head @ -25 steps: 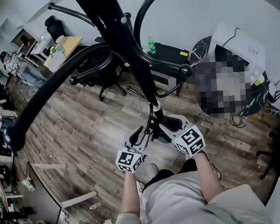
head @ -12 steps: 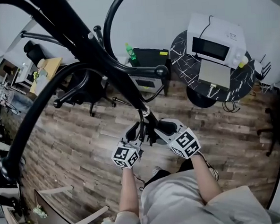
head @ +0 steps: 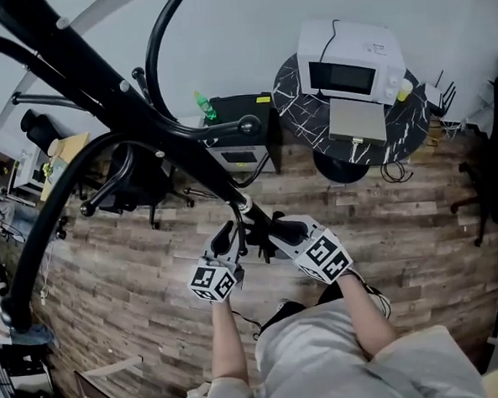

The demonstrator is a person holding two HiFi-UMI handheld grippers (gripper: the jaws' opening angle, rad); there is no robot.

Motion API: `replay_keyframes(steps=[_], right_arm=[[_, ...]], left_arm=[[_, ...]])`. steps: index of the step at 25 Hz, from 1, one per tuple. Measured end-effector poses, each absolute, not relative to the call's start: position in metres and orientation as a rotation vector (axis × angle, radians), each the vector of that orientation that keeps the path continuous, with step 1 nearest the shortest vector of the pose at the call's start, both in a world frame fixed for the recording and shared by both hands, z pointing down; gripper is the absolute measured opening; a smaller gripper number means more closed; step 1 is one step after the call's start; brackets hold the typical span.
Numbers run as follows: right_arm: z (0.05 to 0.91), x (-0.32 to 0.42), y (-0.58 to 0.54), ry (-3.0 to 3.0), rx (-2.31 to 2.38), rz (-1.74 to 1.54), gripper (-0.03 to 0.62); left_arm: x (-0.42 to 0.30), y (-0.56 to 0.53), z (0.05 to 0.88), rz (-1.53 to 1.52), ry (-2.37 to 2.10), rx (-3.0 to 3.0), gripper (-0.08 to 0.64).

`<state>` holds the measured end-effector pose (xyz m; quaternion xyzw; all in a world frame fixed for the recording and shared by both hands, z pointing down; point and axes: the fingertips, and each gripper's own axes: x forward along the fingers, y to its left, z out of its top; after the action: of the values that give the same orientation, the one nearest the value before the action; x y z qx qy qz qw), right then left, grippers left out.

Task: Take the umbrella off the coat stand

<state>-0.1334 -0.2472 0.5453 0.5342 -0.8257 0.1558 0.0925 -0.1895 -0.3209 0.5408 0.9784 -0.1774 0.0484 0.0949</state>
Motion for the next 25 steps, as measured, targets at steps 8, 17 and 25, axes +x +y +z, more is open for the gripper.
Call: replay_keyframes(steps=[8,17,25], right_arm=[[0.545,-0.138,-0.247,-2.442,1.602,0.471,0.146],[0.552,-0.155,-0.245,-2.451,1.566,0.481,0.141],[0.546,-0.167,-0.249,-2.453,1.567,0.467,0.138]], left_arm=[[-0.18,-0.317,0.541,0.198,-0.513,2.951,0.132],[-0.18,-0.319,0.539,0.242,-0.608,3.011,0.102],[-0.184,-0.314,0.537,0.266,-0.647,3.028,0.034]])
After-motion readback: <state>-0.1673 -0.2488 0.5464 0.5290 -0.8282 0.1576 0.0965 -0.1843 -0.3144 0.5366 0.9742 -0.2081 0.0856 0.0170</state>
